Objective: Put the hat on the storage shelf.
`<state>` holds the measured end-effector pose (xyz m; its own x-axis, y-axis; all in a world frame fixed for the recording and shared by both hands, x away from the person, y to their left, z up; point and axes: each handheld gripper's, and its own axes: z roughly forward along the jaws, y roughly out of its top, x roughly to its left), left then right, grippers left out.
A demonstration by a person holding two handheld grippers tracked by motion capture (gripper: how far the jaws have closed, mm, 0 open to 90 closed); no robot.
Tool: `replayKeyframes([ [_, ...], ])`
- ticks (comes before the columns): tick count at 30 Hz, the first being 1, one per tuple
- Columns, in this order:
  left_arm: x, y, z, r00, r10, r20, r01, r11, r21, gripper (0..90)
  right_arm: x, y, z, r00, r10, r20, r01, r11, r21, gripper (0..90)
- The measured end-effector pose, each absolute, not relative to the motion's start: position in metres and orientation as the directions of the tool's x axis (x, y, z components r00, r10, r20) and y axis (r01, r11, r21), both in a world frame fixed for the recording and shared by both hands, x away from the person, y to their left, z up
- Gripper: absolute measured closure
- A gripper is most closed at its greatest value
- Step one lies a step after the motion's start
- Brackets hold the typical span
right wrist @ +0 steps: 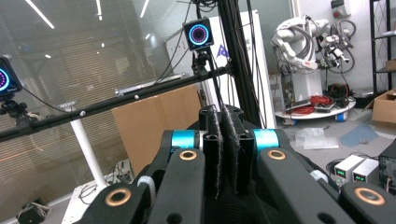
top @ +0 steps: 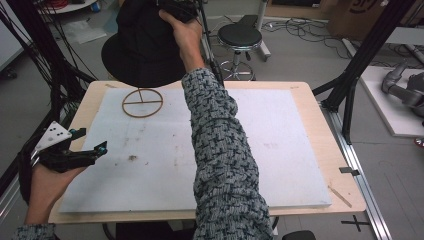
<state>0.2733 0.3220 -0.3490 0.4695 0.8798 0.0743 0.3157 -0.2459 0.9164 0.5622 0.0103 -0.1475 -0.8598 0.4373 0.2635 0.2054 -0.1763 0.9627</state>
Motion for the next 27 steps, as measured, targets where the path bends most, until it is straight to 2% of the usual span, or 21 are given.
replayKeyframes([
  [27, 0.256, 0.334, -0.351, 0.445, 0.891, 0.084, 0.328, -0.249, 0.911, 18.1, 0.580, 0.087, -0.196, -0.839, 0.469, 0.276, 0.279, -0.064, 0.958, 87.0],
])
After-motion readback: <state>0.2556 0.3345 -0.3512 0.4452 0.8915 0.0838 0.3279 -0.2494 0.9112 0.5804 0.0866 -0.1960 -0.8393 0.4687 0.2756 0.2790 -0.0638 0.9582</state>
